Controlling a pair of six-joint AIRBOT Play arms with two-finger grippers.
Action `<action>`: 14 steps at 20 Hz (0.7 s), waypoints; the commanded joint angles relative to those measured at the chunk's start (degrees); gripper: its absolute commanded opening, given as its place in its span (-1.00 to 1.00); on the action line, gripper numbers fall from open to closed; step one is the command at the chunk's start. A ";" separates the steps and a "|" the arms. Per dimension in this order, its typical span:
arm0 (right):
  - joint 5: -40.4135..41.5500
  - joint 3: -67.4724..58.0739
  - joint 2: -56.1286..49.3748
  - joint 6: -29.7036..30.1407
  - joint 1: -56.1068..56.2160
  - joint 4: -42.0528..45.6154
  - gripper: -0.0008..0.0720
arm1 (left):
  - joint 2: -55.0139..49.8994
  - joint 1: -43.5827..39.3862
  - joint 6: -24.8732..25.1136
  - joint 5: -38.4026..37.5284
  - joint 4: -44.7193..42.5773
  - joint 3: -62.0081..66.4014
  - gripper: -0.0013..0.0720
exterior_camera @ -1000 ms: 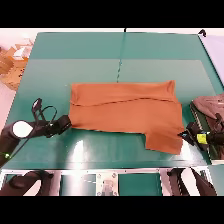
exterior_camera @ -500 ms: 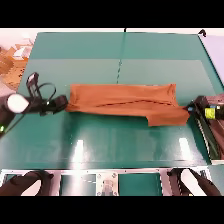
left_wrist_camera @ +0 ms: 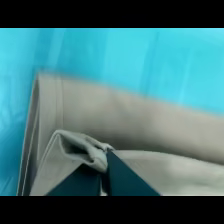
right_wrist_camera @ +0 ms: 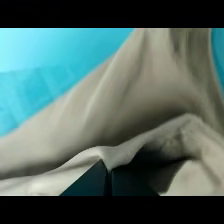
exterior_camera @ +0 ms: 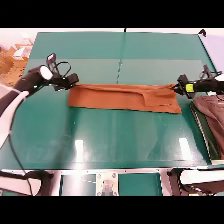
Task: Fold the shirts.
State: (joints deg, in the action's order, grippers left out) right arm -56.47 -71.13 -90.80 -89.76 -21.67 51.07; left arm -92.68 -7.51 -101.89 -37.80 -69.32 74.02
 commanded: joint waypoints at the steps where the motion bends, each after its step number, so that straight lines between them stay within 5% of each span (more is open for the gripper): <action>1: 0.59 -7.87 -9.88 1.14 0.42 -0.09 -0.42 | -7.19 0.13 0.44 9.14 2.08 4.76 0.37; 2: -0.61 -9.75 -9.94 3.26 -0.48 -0.07 0.22 | -6.84 0.42 0.50 8.96 1.99 5.70 0.97; 3: -2.54 -12.04 -9.94 6.21 -1.51 0.02 0.50 | -6.67 0.98 1.79 6.03 1.70 7.80 1.00; 7: -13.07 -17.00 -10.12 16.57 -7.82 1.44 0.53 | -6.67 4.22 3.67 -11.52 0.74 18.95 1.00; 10: -20.20 -16.94 -13.25 21.09 -11.78 1.62 0.76 | -6.67 5.97 4.02 -19.32 0.70 25.09 1.00; 11: -21.66 -16.96 -14.97 22.01 -12.31 1.60 0.92 | -6.67 5.90 4.04 -21.05 0.76 26.38 0.68; 12: -22.21 -16.96 -16.57 23.26 -12.44 1.44 0.92 | -6.67 5.90 4.02 -22.12 0.79 27.23 0.08; 13: -22.49 -16.96 -18.08 24.20 -12.31 1.36 0.92 | -6.67 5.90 4.04 -23.06 1.27 27.85 -0.74; 14: -22.95 -16.96 -19.56 24.52 -11.67 0.72 0.92 | -6.67 5.90 4.50 -23.41 2.43 27.96 -0.87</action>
State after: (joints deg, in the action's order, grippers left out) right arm -75.37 -87.74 -106.65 -69.04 -32.77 52.40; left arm -99.29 -2.11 -97.95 -56.12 -68.25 99.22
